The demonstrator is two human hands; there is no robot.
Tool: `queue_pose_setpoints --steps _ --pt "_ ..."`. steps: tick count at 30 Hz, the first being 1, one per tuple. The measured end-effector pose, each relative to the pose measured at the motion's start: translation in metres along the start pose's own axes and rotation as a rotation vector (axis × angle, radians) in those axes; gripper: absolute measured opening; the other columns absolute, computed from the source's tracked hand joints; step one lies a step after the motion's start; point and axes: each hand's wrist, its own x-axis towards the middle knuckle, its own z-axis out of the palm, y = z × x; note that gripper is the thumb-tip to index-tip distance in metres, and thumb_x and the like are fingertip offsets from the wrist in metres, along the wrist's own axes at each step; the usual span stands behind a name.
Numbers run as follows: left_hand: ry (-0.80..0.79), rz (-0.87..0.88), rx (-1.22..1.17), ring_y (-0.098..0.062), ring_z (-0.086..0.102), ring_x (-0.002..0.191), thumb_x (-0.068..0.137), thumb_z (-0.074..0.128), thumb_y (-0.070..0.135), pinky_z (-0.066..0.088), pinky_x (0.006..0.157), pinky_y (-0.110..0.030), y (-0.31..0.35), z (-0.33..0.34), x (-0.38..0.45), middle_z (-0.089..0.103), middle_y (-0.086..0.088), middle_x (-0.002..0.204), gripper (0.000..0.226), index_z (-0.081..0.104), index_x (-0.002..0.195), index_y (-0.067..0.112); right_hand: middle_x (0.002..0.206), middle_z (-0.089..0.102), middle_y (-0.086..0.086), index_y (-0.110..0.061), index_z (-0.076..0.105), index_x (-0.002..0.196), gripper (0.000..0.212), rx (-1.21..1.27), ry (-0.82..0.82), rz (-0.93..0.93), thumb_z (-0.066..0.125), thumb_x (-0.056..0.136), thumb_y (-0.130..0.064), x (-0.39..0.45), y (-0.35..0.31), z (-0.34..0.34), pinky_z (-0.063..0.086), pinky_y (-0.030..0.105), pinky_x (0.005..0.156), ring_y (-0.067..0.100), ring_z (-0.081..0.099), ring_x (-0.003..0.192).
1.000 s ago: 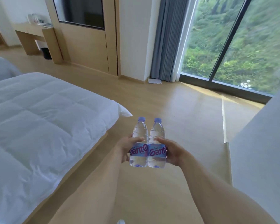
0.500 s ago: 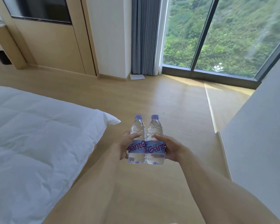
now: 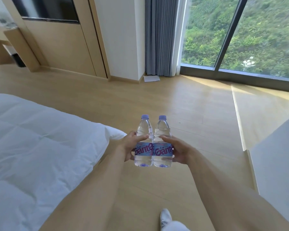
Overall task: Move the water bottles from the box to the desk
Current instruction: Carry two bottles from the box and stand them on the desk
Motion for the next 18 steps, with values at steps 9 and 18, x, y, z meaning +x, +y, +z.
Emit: queue_pose_setpoints --steps 9,18 --pt "0.040 -0.013 -0.057 -0.025 0.066 0.089 0.081 0.080 0.042 0.057 0.081 -0.054 0.078 0.038 0.090 0.069 -0.007 0.112 0.053 0.057 0.124 0.022 0.122 0.069 0.013 -0.025 0.066 0.122 0.038 -0.049 -0.030 0.034 0.075 0.087 -0.036 0.067 -0.099 -0.068 0.054 0.055 0.095 0.033 0.066 0.114" --pt "0.060 0.013 -0.087 -0.025 0.066 0.086 0.083 0.079 0.037 0.058 0.078 -0.052 0.139 0.038 0.169 0.069 -0.008 0.103 0.045 0.059 0.120 0.023 0.113 0.070 0.011 -0.022 0.067 0.121 0.034 -0.036 -0.040 -0.008 0.073 0.089 -0.032 0.138 -0.166 -0.095 0.056 0.051 0.089 0.031 0.067 0.104"
